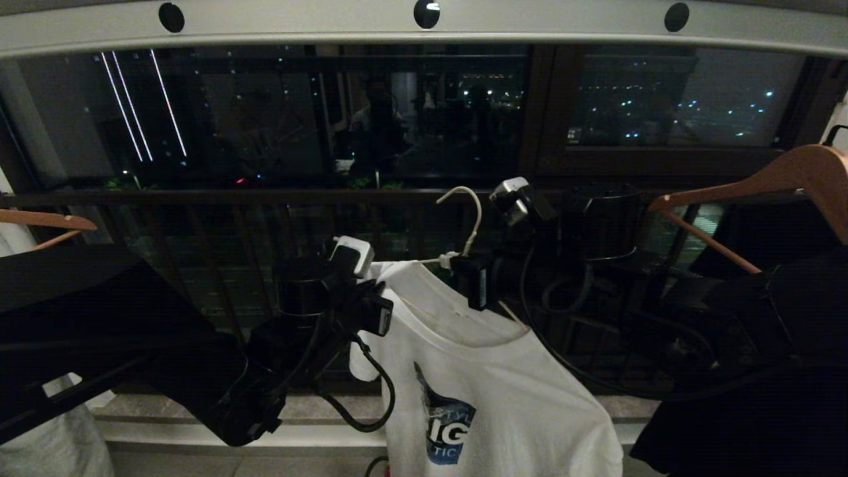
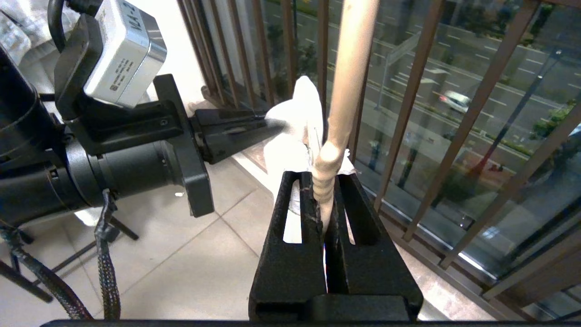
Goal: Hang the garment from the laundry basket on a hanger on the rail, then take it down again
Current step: Take the clothes off the clothes rack
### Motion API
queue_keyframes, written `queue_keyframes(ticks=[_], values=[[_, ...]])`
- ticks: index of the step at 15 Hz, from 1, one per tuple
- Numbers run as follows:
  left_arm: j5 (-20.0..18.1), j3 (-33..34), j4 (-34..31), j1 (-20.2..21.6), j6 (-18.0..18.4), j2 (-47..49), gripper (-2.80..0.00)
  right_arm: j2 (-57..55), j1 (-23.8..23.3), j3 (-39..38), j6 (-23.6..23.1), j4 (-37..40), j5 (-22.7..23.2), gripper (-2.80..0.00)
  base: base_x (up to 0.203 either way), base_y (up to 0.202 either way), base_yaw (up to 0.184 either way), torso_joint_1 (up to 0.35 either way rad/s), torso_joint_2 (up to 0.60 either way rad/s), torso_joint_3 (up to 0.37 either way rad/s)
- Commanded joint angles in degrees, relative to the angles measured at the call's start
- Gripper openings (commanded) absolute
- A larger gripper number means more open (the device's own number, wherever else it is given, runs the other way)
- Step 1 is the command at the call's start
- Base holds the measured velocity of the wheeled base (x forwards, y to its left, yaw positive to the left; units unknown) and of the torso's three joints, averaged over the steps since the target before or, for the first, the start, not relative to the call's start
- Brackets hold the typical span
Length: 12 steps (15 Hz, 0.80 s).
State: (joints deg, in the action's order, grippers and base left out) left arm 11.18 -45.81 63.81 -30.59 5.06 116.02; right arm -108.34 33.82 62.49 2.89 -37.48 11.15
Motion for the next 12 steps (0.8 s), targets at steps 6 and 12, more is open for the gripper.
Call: queue_keyframes(ticks=[6, 12], values=[[0.8, -1.3, 5.0, 1.4, -0.3, 0.7, -2.8, -2.7, -0.5, 0.6, -0.3, -0.2, -0.1, -2.8, 0.0, 0.0, 0.0, 0.0, 0.0, 0.0], [-1.4, -7.0, 5.0, 7.3, -7.5, 5.7, -2.8, -3.1, -0.8, 0.6, -0.3, -0.2, -0.1, -2.8, 0.0, 0.0, 0.0, 0.0, 0.0, 0.0]])
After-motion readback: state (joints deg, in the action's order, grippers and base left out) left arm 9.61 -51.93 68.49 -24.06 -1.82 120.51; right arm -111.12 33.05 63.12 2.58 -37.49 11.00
